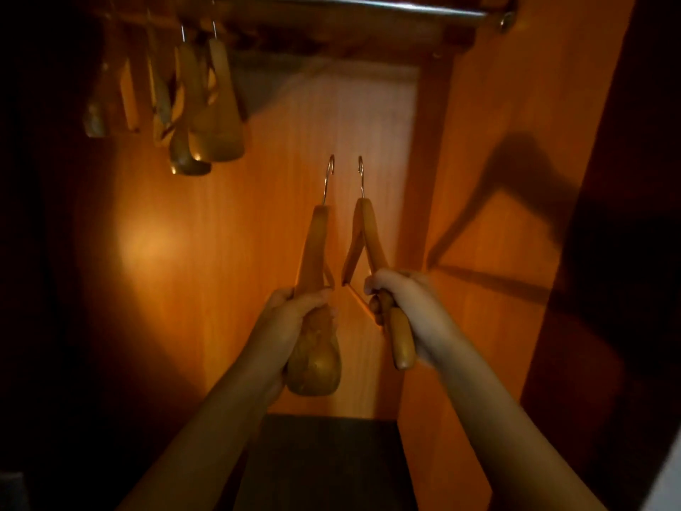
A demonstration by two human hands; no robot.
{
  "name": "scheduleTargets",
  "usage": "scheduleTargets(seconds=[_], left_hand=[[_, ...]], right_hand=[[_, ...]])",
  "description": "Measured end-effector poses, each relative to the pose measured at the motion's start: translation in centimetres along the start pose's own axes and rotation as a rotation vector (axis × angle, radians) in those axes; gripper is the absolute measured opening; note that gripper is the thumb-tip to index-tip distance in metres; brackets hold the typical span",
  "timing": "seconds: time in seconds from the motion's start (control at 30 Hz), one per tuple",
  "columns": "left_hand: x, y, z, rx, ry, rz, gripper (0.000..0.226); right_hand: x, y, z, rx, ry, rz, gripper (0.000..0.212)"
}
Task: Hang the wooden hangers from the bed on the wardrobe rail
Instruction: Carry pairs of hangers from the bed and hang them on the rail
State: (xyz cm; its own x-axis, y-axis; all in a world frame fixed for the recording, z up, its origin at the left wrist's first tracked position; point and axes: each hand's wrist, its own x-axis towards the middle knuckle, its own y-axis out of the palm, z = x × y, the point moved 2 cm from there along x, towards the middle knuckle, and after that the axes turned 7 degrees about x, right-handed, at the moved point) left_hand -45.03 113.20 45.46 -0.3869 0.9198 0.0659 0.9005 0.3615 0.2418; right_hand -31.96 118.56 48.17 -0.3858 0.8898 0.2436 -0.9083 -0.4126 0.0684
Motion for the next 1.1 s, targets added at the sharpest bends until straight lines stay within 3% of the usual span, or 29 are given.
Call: scheduleTargets(seconds=[0.1, 0.23, 0.33, 0.47, 0.6, 0.73, 1.1], left_hand=[[2.5, 1.7, -2.3, -0.003, 0.108, -0.044, 0.017], [4.7, 2.7, -5.6, 0.018, 0.245, -0.106, 0.022], [6.2, 2.6, -8.8, 0.055, 0.362, -0.129, 0.005], [8.0, 1.8, -12.7, 0.065, 0.446, -0.186, 0.015], [9.1, 1.0, -15.3, 0.116, 0.481, -0.231, 0.006], [9.7, 0.2, -16.9, 0.150, 0.508, -0.259, 0.011], [11.3, -0.1, -20.1, 0.178, 0.455, -0.199, 0.012]], right_hand=[[3.6, -0.7, 2.2, 0.041, -0.058, 0.059, 0.017], [7.3, -0.7, 4.3, 0.123, -0.138, 0.120, 0.020], [9.9, 0.0, 6.0, 0.173, -0.178, 0.186, 0.023], [12.0, 1.2, 7.9, 0.231, -0.173, 0.276, 0.023], [13.0, 2.6, 9.7, 0.211, -0.213, 0.303, 0.020], [13.5, 3.6, 10.9, 0.211, -0.253, 0.301, 0.021], [14.7, 5.1, 12.2, 0.198, -0.308, 0.305, 0.021]])
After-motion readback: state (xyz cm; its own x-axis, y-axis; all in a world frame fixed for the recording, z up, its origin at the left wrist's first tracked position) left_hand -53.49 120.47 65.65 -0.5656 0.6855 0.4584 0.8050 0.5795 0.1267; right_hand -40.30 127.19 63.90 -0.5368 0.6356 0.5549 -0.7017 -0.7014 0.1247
